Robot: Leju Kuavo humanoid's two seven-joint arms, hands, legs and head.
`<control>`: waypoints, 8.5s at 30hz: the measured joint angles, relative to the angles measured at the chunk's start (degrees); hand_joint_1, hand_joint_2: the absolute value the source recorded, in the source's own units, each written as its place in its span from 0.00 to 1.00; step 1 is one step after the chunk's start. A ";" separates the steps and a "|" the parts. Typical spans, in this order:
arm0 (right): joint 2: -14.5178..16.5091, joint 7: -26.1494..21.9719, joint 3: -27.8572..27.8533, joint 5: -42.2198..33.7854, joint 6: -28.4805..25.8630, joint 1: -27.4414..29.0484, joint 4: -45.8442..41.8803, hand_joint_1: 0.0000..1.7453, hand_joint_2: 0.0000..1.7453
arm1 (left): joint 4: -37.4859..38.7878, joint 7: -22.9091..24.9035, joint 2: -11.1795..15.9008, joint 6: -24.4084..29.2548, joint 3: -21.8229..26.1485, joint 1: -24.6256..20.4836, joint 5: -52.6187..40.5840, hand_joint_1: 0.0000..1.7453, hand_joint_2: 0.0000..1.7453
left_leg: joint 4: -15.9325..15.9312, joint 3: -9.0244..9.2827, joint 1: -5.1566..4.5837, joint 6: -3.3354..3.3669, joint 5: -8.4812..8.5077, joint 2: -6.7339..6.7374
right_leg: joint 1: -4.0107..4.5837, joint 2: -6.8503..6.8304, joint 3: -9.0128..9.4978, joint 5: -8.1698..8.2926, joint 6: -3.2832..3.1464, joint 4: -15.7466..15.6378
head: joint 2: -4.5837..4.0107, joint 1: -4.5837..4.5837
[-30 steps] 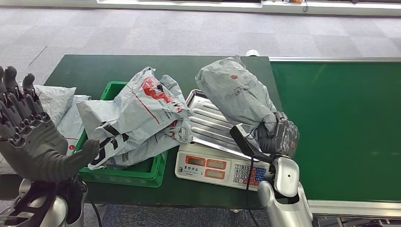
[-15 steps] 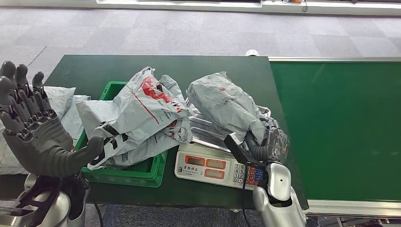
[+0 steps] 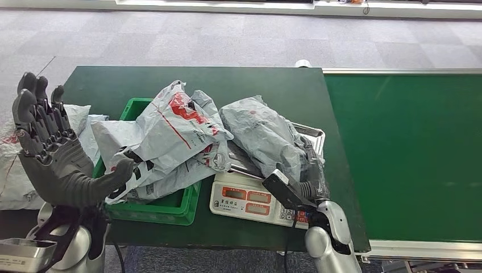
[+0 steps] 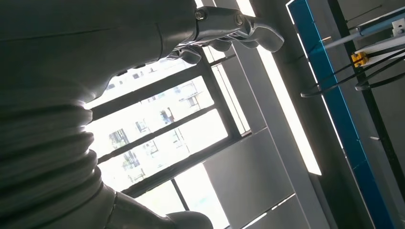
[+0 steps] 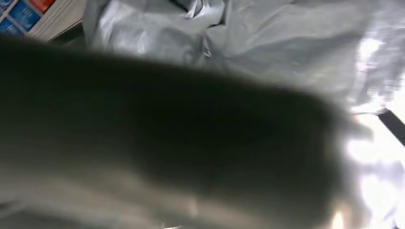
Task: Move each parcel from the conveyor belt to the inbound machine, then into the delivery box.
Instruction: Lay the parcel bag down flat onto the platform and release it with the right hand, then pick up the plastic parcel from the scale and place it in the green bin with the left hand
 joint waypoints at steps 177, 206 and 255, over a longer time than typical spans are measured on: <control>2.49 -12.71 4.40 0.58 -32.56 2.17 -22.75 0.00 0.00 | 90.11 26.50 -14.45 2.06 -33.71 -45.81 -63.91 0.00 1.00 | 0.04 -0.03 -0.08 0.05 0.07 -0.02 | -0.07 0.01 0.01 0.13 0.07 0.01 | 0.00 0.00; 3.04 -12.93 4.40 -0.52 -31.95 0.87 -22.59 0.00 0.00 | 92.70 23.51 -14.14 0.96 -37.77 -43.11 -69.47 1.00 1.00 | 0.03 0.04 -0.08 0.06 0.06 -0.05 | -0.07 -0.02 0.12 0.11 0.07 0.01 | 0.00 0.00; 3.02 -14.95 4.59 -1.99 -32.62 -0.38 -18.56 0.00 1.00 | 90.31 29.01 -10.99 30.08 -34.89 -44.70 -63.42 1.00 1.00 | 0.04 -0.02 -0.07 0.03 0.13 -0.05 | -0.06 -0.01 0.01 0.13 0.06 0.02 | 0.00 0.00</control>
